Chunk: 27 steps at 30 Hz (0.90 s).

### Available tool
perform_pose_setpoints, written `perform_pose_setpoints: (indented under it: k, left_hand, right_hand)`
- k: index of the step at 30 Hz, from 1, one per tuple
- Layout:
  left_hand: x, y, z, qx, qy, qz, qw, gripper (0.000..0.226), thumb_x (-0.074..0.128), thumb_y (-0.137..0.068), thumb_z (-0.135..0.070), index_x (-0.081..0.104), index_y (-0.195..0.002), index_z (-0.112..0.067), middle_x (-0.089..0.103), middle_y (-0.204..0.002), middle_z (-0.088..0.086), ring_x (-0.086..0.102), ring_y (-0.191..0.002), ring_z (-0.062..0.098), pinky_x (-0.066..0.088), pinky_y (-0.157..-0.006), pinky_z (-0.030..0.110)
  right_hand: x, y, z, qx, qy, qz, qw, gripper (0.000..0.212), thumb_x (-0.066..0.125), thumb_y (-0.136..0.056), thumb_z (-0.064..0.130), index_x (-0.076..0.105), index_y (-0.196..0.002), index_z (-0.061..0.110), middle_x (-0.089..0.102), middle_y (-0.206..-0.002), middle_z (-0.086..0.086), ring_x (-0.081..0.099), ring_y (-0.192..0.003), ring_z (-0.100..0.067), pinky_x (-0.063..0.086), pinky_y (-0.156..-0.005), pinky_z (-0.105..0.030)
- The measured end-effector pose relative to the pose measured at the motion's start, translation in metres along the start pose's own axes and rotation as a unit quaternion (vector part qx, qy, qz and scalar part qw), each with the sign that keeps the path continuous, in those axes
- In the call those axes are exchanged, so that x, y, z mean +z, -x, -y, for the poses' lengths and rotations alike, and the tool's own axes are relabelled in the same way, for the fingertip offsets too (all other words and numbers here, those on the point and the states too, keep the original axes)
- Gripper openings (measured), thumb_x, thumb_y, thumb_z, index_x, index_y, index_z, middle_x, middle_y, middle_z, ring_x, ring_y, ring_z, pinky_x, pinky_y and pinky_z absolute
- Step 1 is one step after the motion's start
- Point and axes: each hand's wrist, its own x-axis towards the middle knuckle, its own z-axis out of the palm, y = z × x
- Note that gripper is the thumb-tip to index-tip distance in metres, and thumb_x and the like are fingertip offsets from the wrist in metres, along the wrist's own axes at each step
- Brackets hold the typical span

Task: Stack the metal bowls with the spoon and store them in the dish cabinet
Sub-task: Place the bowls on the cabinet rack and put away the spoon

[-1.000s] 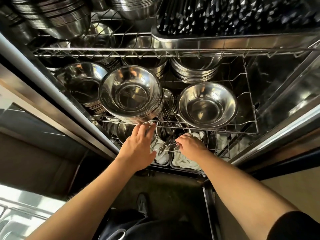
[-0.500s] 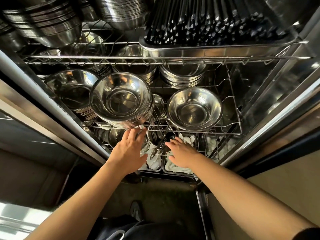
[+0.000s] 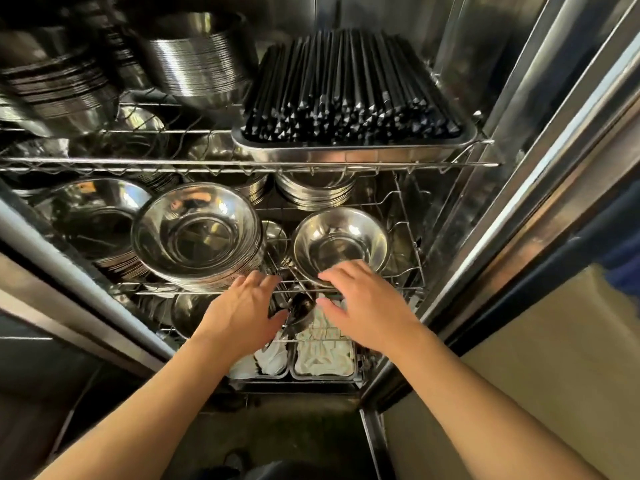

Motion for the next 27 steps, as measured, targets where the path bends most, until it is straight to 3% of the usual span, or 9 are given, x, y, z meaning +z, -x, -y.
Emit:
perform_pose_setpoints:
  k: [5, 10, 13, 16, 22, 27]
  left_hand:
    - [-0.01, -0.028, -0.024, 0.044, 0.002, -0.024, 0.999, 0.087, 0.049, -0.083, -0.072, 0.022, -0.153, -0.027, 0.039, -0.151, 0.001, 0.035, -0.139, 0.023, 0.046, -0.104, 0.044]
    - [-0.001, -0.047, -0.032, 0.037, -0.049, 0.035, 0.997, 0.113, 0.028, -0.071, -0.093, -0.007, -0.157, -0.028, 0.003, -0.167, 0.006, -0.002, -0.153, 0.027, 0.024, -0.119, 0.051]
    - [0.011, -0.054, -0.03, 0.025, -0.053, 0.062, 0.996, 0.114, 0.022, -0.071, -0.094, -0.013, -0.157, -0.027, -0.01, -0.166, 0.006, -0.012, -0.152, 0.025, 0.018, -0.118, 0.052]
    - [0.019, -0.059, -0.029, 0.015, -0.025, 0.068, 0.997, 0.105, 0.023, -0.078, -0.088, -0.008, -0.157, -0.027, -0.012, -0.166, 0.006, -0.013, -0.152, 0.024, 0.018, -0.119, 0.051]
    - [0.025, -0.06, -0.022, 0.031, 0.027, 0.041, 0.998, 0.087, 0.036, -0.086, -0.077, 0.023, -0.156, -0.026, -0.002, -0.167, 0.003, -0.009, -0.152, 0.022, 0.014, -0.121, 0.051]
    - [0.021, -0.053, -0.017, 0.024, 0.043, 0.041, 0.998, 0.076, 0.041, -0.093, -0.066, 0.029, -0.154, -0.022, 0.003, -0.167, 0.005, -0.008, -0.153, 0.023, 0.018, -0.119, 0.048]
  right_hand:
    - [-0.022, -0.011, -0.026, 0.119, 0.037, 0.03, 0.992, 0.088, 0.064, -0.085, 0.066, 0.035, -0.154, 0.02, 0.032, -0.161, -0.002, 0.024, -0.15, -0.022, 0.036, -0.115, -0.048]
    - [-0.022, -0.021, -0.046, 0.222, 0.024, 0.098, 0.97, 0.127, 0.071, -0.067, 0.08, 0.009, -0.162, 0.022, -0.001, -0.171, -0.007, -0.004, -0.156, -0.028, 0.017, -0.122, -0.053]
    - [-0.015, -0.023, -0.051, 0.248, 0.013, 0.122, 0.961, 0.139, 0.075, -0.06, 0.081, 0.002, -0.162, 0.022, -0.008, -0.171, -0.011, -0.009, -0.156, -0.031, 0.011, -0.122, -0.053]
    - [-0.01, -0.026, -0.054, 0.268, -0.006, 0.13, 0.955, 0.141, 0.076, -0.058, 0.08, 0.001, -0.162, 0.021, -0.009, -0.171, -0.011, -0.007, -0.157, -0.029, 0.014, -0.122, -0.052]
    - [-0.002, -0.029, -0.052, 0.286, 0.001, 0.123, 0.95, 0.142, 0.073, -0.058, 0.084, 0.003, -0.163, 0.019, -0.003, -0.172, -0.009, 0.006, -0.157, -0.027, 0.023, -0.12, -0.05]
    - [0.006, -0.03, -0.046, 0.277, -0.001, 0.123, 0.953, 0.143, 0.072, -0.057, 0.086, 0.006, -0.162, 0.016, 0.002, -0.171, -0.011, 0.01, -0.157, -0.028, 0.021, -0.121, -0.048]
